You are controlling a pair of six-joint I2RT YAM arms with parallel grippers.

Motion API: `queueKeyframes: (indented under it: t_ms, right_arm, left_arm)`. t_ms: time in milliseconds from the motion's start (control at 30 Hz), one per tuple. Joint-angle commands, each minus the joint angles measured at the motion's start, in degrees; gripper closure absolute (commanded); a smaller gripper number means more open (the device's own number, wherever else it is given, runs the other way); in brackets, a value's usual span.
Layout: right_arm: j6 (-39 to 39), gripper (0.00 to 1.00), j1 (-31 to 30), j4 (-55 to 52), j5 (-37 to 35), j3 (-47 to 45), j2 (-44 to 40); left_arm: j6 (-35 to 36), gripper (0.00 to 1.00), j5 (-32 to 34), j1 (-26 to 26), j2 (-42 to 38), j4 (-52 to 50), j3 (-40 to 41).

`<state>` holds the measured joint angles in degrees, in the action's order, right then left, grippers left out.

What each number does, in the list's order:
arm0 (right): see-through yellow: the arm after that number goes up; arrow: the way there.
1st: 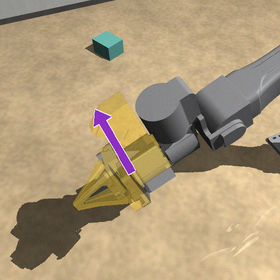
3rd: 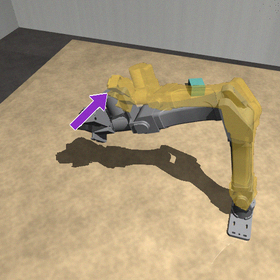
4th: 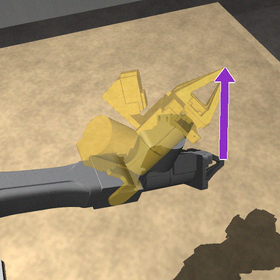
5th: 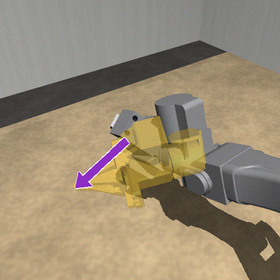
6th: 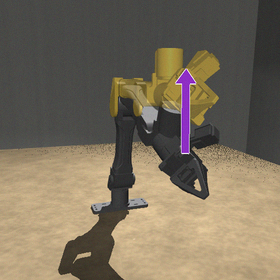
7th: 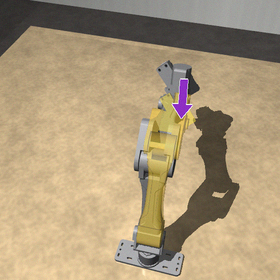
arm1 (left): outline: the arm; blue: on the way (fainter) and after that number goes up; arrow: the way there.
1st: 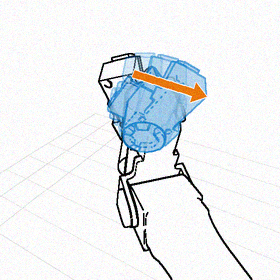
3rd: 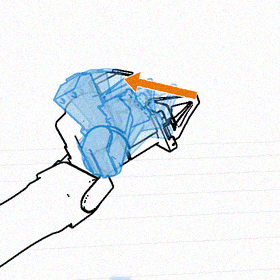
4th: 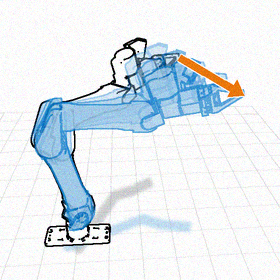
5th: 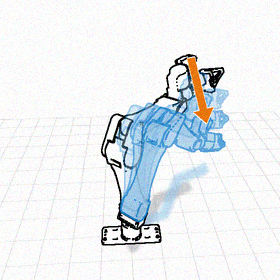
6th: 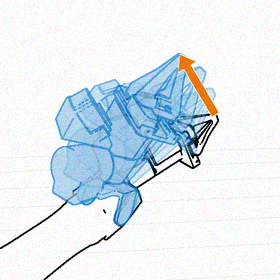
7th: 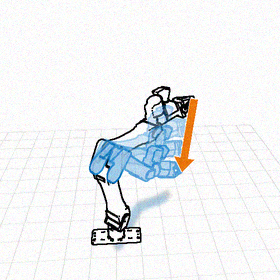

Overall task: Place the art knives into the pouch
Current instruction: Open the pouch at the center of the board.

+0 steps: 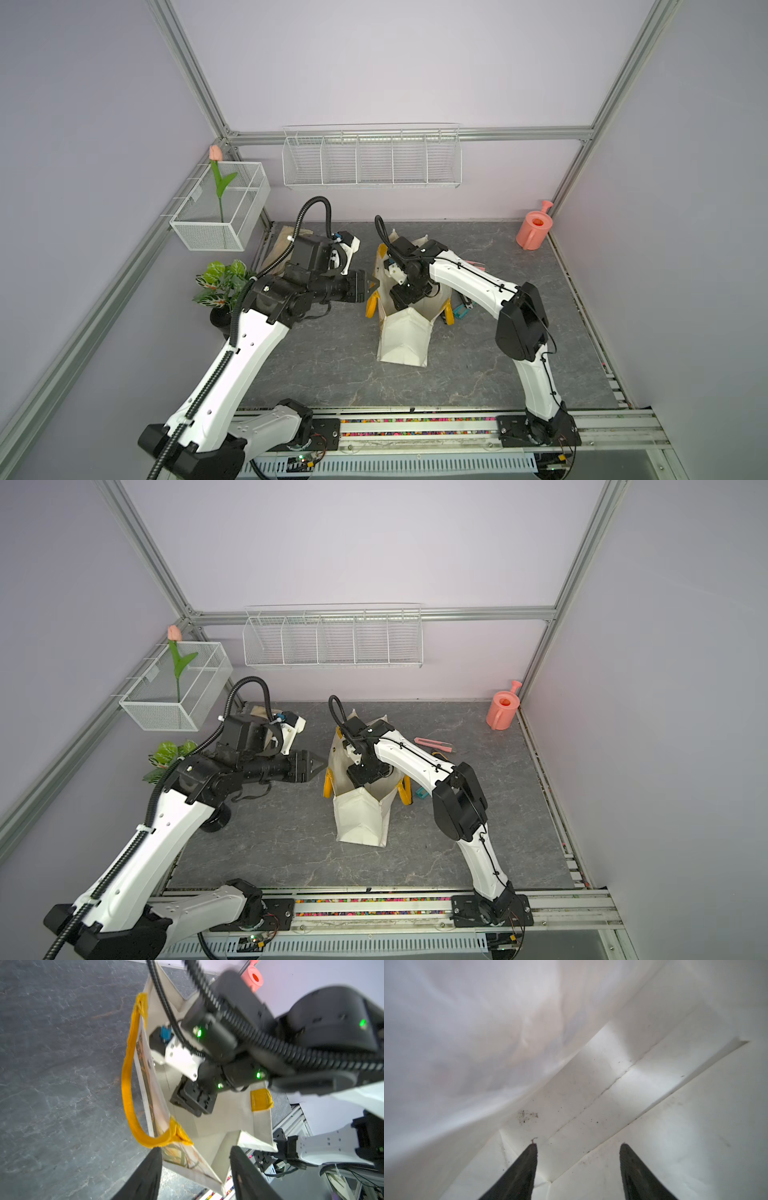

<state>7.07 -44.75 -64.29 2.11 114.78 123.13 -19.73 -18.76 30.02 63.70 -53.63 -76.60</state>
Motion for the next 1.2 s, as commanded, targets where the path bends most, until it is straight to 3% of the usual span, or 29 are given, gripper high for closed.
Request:
queueKeyframes:
  t_ms: [0,267,533,700,900,1167]
  right_arm:
    - [-0.6,0.33,1.2,-4.4,-0.7,4.6,0.6]
    - [-1.1,0.33,1.6,-6.6,-0.6,8.8,0.8]
    - [-1.3,0.32,1.3,-6.2,0.0,9.1,-2.8]
    - [-1.8,0.31,0.9,-6.5,-0.6,9.5,-7.1]
    - [-2.2,0.31,0.5,-7.8,-1.7,10.4,-12.1]
    - [0.0,0.27,0.7,-6.7,-6.7,10.3,-21.9]
  left_arm:
    - [-5.8,0.42,5.7,3.3,-3.5,-0.5,3.5]
    - [-13.6,0.33,12.2,13.2,-6.6,1.3,9.1]
    - [-18.9,0.30,16.7,16.9,-7.3,5.1,12.7]
    - [-18.9,0.29,21.2,16.9,-6.2,6.2,11.7]
    - [-15.3,0.26,25.0,16.1,-1.8,5.0,4.7]
    - [-7.6,0.26,20.4,5.4,6.0,2.9,-1.5]
